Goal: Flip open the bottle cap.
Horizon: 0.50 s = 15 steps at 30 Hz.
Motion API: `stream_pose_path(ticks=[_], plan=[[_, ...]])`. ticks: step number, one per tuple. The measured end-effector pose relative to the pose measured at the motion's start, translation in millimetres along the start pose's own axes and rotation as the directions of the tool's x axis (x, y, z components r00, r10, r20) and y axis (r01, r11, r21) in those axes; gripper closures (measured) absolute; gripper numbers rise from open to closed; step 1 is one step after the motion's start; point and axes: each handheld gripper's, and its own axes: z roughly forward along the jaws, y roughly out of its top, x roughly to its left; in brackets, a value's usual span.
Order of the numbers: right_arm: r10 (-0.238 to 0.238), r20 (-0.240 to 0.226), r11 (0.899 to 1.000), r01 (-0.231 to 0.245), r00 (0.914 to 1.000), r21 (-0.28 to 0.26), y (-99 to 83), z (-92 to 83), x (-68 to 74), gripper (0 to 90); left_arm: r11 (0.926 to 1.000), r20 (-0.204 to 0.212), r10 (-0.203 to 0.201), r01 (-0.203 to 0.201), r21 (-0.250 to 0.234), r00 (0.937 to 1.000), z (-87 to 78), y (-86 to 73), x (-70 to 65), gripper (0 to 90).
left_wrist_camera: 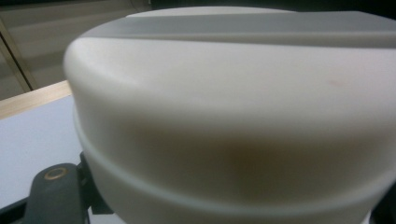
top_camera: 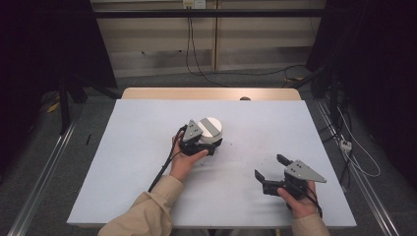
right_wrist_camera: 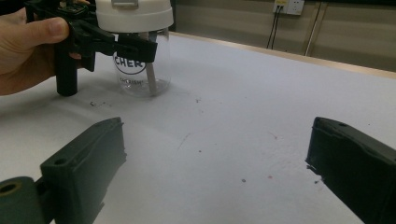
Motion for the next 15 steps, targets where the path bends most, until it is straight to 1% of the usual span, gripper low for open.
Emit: stream_pose_path(ticks=[1, 3, 5, 8, 9, 10, 13, 15], plan=[[0.001, -0.006, 1.000, -0.001, 1.0000, 0.002, 0.7, 0.8, 0.3, 3.9, 1.0000, -0.007, 0.008, -0.008, 0.005, 0.9999, -0.6, 0.1, 0.1, 18.4], [0.004, -0.007, 1.000, -0.004, 1.0000, 0.008, 2.2, 2.9, 1.1, 3.8, 1.0000, -0.008, 0.007, -0.007, 0.005, 0.9999, -0.5, 0.1, 0.0, 18.5], [0.009, -0.010, 1.000, -0.009, 0.9999, 0.011, 4.3, 5.3, 2.0, 3.8, 1.0000, 0.003, -0.003, 0.003, 0.004, 1.0000, -0.1, 0.0, 0.8, 18.4], [0.011, -0.013, 1.000, -0.011, 0.9999, 0.020, 7.7, 10.2, 4.0, 4.2, 1.0000, 0.001, 0.001, -0.001, 0.003, 1.0000, -0.1, 0.0, 0.1, 18.4], [0.019, -0.014, 1.000, -0.018, 0.9997, 0.025, 8.6, 12.0, 4.9, 4.4, 1.0000, 0.001, 0.005, -0.005, 0.005, 1.0000, -0.3, 0.1, 0.3, 18.5], [0.026, -0.018, 0.999, -0.026, 0.9995, 0.030, 9.5, 13.9, 6.1, 4.7, 1.0000, 0.003, -0.001, 0.001, 0.005, 1.0000, -0.2, 0.0, 0.5, 18.4], [0.032, -0.034, 0.999, -0.031, 0.9989, 0.037, 13.6, 19.7, 10.4, 6.4, 1.0000, 0.002, 0.000, 0.000, 0.006, 1.0000, -0.6, 0.0, 1.0, 18.4], [0.027, -0.035, 0.999, -0.026, 0.9990, 0.037, 16.7, 23.5, 13.6, 7.9, 1.0000, 0.001, -0.001, 0.001, 0.006, 1.0000, -0.5, 0.0, 1.2, 18.4]])
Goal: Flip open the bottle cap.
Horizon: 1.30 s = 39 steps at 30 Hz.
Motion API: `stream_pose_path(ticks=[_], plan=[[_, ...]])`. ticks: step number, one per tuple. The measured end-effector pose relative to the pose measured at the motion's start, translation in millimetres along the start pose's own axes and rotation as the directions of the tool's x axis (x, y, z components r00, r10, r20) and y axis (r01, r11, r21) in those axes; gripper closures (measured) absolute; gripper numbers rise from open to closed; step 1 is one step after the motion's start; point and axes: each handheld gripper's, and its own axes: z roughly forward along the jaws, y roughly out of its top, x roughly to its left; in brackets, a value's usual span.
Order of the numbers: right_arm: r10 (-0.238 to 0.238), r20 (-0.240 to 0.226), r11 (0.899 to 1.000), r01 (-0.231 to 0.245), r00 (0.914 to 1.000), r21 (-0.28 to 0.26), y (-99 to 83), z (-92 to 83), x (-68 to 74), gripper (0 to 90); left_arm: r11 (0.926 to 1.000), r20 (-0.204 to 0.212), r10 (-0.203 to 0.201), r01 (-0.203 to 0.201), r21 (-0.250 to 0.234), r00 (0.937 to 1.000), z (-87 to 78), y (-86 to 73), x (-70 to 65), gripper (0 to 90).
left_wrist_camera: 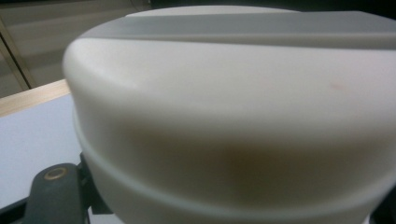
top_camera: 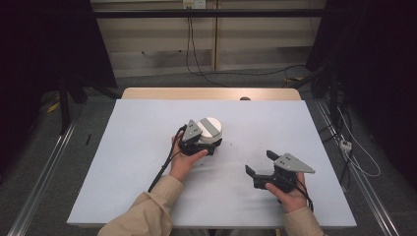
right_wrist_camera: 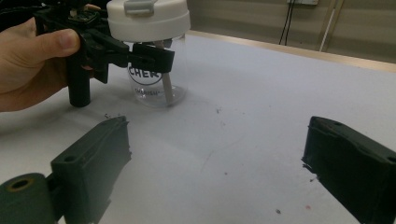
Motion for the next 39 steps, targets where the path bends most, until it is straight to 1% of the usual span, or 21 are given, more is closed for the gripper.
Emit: stream_pose_path(ticks=[2, 5, 7, 8, 11, 12, 16, 17, 20, 23, 25, 28, 32, 35, 39], plan=[[0.007, -0.018, 1.000, -0.007, 0.9998, 0.002, 3.0, 3.8, 2.9, 9.3, 1.0000, 0.000, 0.001, -0.001, 0.000, 1.0000, 0.0, 0.0, -0.1, 18.4], [0.014, -0.028, 1.000, -0.014, 0.9995, 0.010, 7.2, 9.9, 6.8, 10.7, 1.0000, 0.000, 0.000, 0.000, 0.001, 1.0000, -0.1, -0.1, -0.2, 18.4], [0.002, -0.034, 1.000, -0.001, 0.9994, 0.018, 10.1, 14.0, 9.0, 14.1, 1.0000, 0.002, -0.001, 0.001, 0.000, 1.0000, 0.1, -0.1, -0.7, 18.4], [0.003, -0.032, 1.000, -0.002, 0.9995, 0.020, 11.8, 15.9, 10.5, 15.3, 1.0000, 0.000, 0.001, -0.001, 0.001, 1.0000, 0.0, 0.0, -0.4, 18.4], [0.011, -0.046, 1.000, -0.010, 0.9989, 0.025, 16.9, 21.9, 12.7, 19.4, 1.0000, 0.000, 0.001, -0.001, 0.001, 1.0000, -0.1, 0.0, 0.2, 18.4], [0.014, -0.043, 1.000, -0.013, 0.9990, 0.027, 18.6, 24.0, 13.4, 20.2, 1.0000, 0.000, 0.001, -0.001, 0.001, 1.0000, -0.1, 0.0, 0.1, 18.4], [0.016, -0.037, 0.999, -0.015, 0.9992, 0.029, 25.2, 31.3, 13.8, 28.4, 1.0000, 0.000, 0.001, -0.001, 0.002, 1.0000, -0.1, 0.0, -0.3, 18.4], [0.025, -0.039, 0.999, -0.024, 0.9989, 0.029, 26.9, 33.3, 14.5, 29.8, 1.0000, 0.000, 0.001, -0.001, 0.003, 1.0000, -0.1, 0.0, -0.2, 18.4], [0.011, -0.040, 0.999, -0.010, 0.9991, 0.033, 32.5, 39.7, 17.1, 36.0, 1.0000, 0.000, 0.001, -0.001, 0.003, 1.0000, -0.2, 0.1, 0.0, 18.4], [0.003, -0.048, 0.999, -0.002, 0.9988, 0.041, 38.6, 45.6, 20.6, 42.4, 1.0000, -0.001, 0.001, -0.001, 0.005, 1.0000, -0.3, 0.2, 0.1, 18.4], [0.002, -0.064, 0.999, 0.000, 0.9979, 0.037, 42.7, 49.1, 22.4, 49.0, 1.0000, -0.001, 0.001, -0.001, 0.005, 1.0000, -0.2, 0.3, -0.1, 18.4], [0.006, -0.074, 0.999, -0.003, 0.9972, 0.044, 46.9, 53.9, 25.2, 56.9, 1.0000, -0.001, 0.000, 0.000, 0.005, 1.0000, -0.2, 0.3, 0.1, 18.4], [-0.006, -0.085, 0.998, 0.011, 0.9964, 0.058, 52.0, 60.6, 28.3, 66.7, 1.0000, 0.000, -0.001, 0.001, 0.004, 1.0000, -0.2, 0.3, -0.1, 18.4], [-0.017, -0.084, 0.998, 0.022, 0.9963, 0.056, 57.1, 64.1, 30.2, 71.6, 1.0000, 0.000, -0.001, 0.001, 0.004, 1.0000, -0.2, 0.3, -0.1, 18.5], [-0.019, -0.092, 0.998, 0.025, 0.9955, 0.064, 60.6, 69.0, 32.9, 76.8, 1.0000, 0.001, -0.003, 0.003, 0.003, 1.0000, -0.1, 0.2, -0.5, 18.4]])
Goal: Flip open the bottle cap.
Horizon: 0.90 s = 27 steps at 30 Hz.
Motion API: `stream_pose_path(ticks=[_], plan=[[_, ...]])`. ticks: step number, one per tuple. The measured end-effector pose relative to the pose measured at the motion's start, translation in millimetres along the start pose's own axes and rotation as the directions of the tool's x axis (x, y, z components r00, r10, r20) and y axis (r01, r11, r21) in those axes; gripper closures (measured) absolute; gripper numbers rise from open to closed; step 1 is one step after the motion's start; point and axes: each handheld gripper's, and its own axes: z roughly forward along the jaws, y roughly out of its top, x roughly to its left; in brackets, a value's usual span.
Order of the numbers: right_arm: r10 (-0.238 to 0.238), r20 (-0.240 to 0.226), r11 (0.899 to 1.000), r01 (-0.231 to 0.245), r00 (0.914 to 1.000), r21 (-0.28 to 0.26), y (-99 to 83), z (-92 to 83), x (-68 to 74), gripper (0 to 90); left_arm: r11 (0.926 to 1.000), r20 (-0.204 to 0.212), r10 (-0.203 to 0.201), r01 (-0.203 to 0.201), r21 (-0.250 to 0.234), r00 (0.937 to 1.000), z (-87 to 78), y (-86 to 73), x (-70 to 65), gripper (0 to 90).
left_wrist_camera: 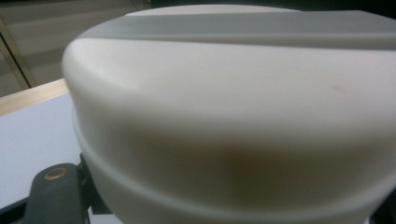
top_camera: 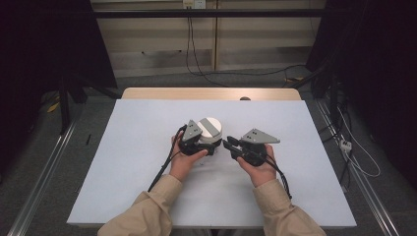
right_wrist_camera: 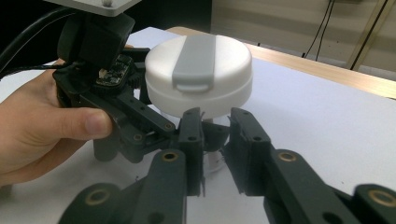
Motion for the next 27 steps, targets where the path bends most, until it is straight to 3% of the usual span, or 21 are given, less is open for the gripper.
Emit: stream_pose_path(ticks=[7, 18, 27], plan=[[-0.011, -0.006, 1.000, 0.011, 0.9999, 0.009, 2.3, 7.2, -0.9, 89.8, 1.0000, 0.000, 0.003, -0.003, 0.000, 1.0000, 0.0, 0.1, 0.3, 18.4], [-0.015, -0.003, 0.999, 0.016, 0.9999, 0.038, 7.2, 18.2, 2.1, 90.0, 1.0000, 0.000, 0.004, -0.004, 0.002, 1.0000, -0.1, 0.2, 0.1, 18.5], [-0.004, -0.015, 1.000, 0.005, 0.9999, 0.024, 8.3, 19.2, 3.0, 90.0, 1.0000, -0.002, 0.005, -0.005, 0.003, 1.0000, -0.2, 0.2, 0.3, 18.5]])
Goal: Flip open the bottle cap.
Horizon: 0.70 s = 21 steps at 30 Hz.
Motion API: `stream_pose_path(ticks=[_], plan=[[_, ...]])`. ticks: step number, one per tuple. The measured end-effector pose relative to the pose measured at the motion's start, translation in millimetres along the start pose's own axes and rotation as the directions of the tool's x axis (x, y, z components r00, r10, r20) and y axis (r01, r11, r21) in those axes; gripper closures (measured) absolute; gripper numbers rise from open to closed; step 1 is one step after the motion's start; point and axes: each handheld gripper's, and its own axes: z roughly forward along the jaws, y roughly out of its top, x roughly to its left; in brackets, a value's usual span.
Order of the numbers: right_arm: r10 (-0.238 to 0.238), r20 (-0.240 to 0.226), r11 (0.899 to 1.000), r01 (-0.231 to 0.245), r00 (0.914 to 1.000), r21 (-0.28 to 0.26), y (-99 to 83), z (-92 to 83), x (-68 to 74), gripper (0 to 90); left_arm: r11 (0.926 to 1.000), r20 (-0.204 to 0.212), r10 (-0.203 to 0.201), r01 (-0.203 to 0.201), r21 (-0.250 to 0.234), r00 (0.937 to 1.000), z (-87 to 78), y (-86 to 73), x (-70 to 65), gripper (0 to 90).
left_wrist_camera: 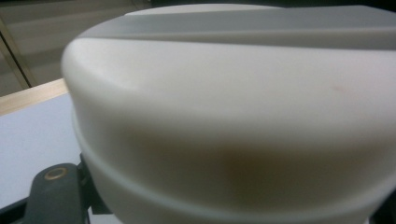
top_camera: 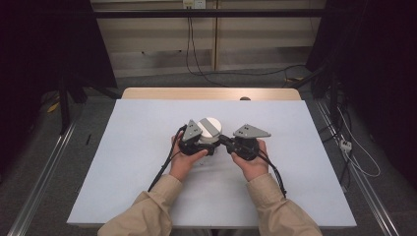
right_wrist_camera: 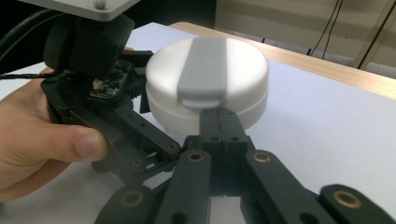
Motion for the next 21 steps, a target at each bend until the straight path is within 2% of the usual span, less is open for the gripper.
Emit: stream_pose_path(ticks=[13, 21], plan=[[-0.005, -0.008, 0.999, 0.004, 1.0000, -0.042, 14.2, -0.3, 4.9, 90.0, 1.0000, 0.000, -0.003, 0.003, 0.001, 1.0000, 0.0, 0.0, -0.5, 18.5], [-0.017, -0.012, 0.999, 0.017, 0.9998, -0.049, 22.6, 1.9, 6.0, 90.0, 1.0000, 0.002, -0.003, 0.003, 0.004, 1.0000, -0.2, 0.0, -0.1, 18.5]])
